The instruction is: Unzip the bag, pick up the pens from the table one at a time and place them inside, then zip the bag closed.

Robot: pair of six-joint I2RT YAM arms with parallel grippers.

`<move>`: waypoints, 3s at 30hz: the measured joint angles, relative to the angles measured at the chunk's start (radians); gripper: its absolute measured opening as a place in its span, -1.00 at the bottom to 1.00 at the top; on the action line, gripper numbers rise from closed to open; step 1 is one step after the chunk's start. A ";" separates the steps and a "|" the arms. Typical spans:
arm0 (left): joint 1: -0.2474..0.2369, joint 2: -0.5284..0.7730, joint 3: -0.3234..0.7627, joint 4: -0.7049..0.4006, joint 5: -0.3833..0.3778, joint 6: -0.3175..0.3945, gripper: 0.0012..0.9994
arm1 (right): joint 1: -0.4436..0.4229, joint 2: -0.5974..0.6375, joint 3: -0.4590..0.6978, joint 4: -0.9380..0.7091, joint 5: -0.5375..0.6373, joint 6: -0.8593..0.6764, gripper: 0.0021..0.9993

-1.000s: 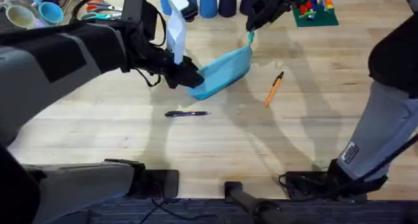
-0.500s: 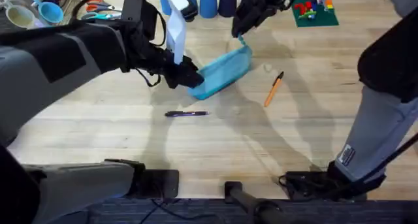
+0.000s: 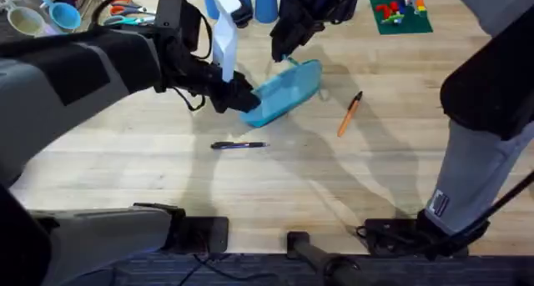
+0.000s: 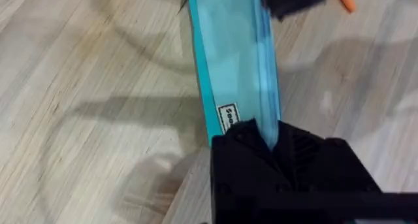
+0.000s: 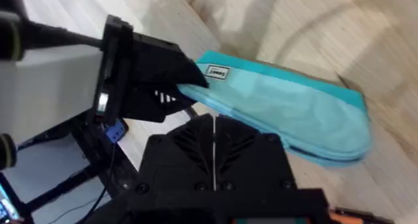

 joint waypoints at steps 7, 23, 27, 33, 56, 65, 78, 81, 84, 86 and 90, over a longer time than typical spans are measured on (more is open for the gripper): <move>0.000 0.000 0.000 0.001 0.000 0.000 -0.92 | 0.050 0.000 0.000 0.000 -0.006 0.000 -0.94; -0.001 0.000 0.000 0.000 0.000 0.000 -0.92 | 0.114 0.000 0.002 0.000 -0.024 0.001 -0.94; -0.001 0.000 0.000 0.000 0.000 0.000 -0.92 | 0.111 0.000 0.002 -0.001 -0.024 0.001 -0.94; -0.001 0.000 0.000 0.000 0.000 0.000 -0.92 | 0.092 0.000 0.015 -0.042 -0.022 0.001 -0.94; -0.001 0.000 0.000 0.000 0.000 0.000 -0.92 | 0.045 -0.177 0.126 -0.132 0.361 -0.003 0.99; -0.001 0.000 0.000 0.000 0.000 0.000 -0.92 | 0.045 -0.190 0.130 -0.141 0.375 -0.003 1.00; -0.001 0.000 0.000 0.000 0.000 0.000 -0.92 | 0.043 -0.202 0.130 -0.144 0.378 -0.002 1.00; -0.001 0.000 0.000 0.000 0.000 0.000 -0.92 | 0.043 -0.219 0.130 -0.147 0.378 -0.002 1.00; -0.001 0.000 0.000 0.000 0.000 0.000 -0.92 | 0.040 -0.244 0.127 -0.142 0.378 0.000 1.00; -0.001 0.000 0.000 0.000 0.000 0.000 -0.92 | 0.032 -0.314 0.068 -0.117 0.378 0.000 1.00; -0.001 0.000 0.000 0.000 0.000 0.000 -0.92 | 0.010 -0.398 -0.035 -0.068 0.378 0.000 1.00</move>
